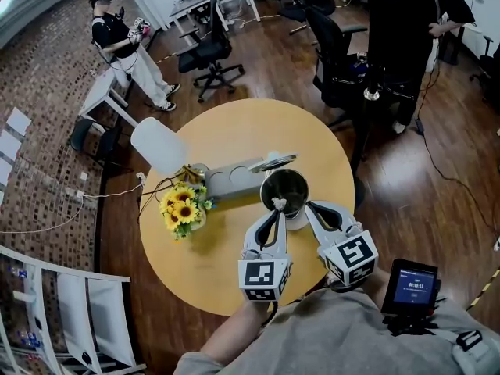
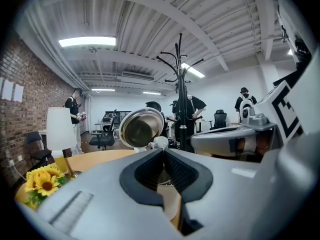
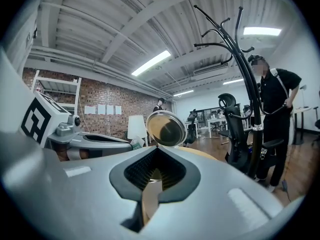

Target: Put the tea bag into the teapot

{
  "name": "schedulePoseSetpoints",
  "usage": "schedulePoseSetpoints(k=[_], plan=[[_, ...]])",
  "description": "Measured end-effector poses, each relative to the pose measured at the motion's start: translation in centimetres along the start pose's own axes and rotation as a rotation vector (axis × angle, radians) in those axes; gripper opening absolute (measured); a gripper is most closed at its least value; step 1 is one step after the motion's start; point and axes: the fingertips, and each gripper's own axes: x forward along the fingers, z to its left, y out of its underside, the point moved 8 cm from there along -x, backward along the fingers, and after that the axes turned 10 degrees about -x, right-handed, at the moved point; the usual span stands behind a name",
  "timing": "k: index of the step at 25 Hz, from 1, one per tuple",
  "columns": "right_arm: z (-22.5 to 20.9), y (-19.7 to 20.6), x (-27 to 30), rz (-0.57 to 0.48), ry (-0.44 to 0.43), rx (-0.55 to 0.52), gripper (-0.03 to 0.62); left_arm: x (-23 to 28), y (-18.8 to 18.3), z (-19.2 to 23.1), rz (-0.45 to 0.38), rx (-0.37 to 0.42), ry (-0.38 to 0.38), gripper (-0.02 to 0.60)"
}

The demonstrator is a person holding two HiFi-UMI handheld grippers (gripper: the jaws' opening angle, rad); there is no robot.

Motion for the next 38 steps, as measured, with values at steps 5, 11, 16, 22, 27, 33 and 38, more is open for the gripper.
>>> schedulePoseSetpoints(k=[5,11,16,22,27,33,38], plan=[[-0.3,-0.1,0.2,0.002,0.009,0.013,0.009,0.6,-0.4,0.3,0.038,0.033,0.014,0.011],[-0.4,-0.6,0.3,-0.007,0.023,0.046,0.009,2.3,-0.7,1.6,0.203,0.211,0.067,0.011],[-0.7,-0.2,0.1,-0.011,0.038,0.089,0.009,3.7,-0.9,1.9,0.369,0.382,0.119,0.011],[-0.7,0.4,-0.1,-0.013,0.051,0.142,0.009,4.8,-1.2,1.8,0.517,0.532,0.167,0.011],[-0.7,1.2,-0.3,-0.017,0.056,0.173,0.009,5.4,-0.7,1.3,0.607,0.623,0.202,0.011],[-0.6,1.2,-0.4,-0.015,0.055,0.19,0.009,5.9,-0.3,0.9,0.715,0.758,0.234,0.012],[-0.5,1.3,-0.4,-0.009,0.052,0.197,0.009,6.4,0.5,0.6,0.848,0.909,0.285,0.012]])
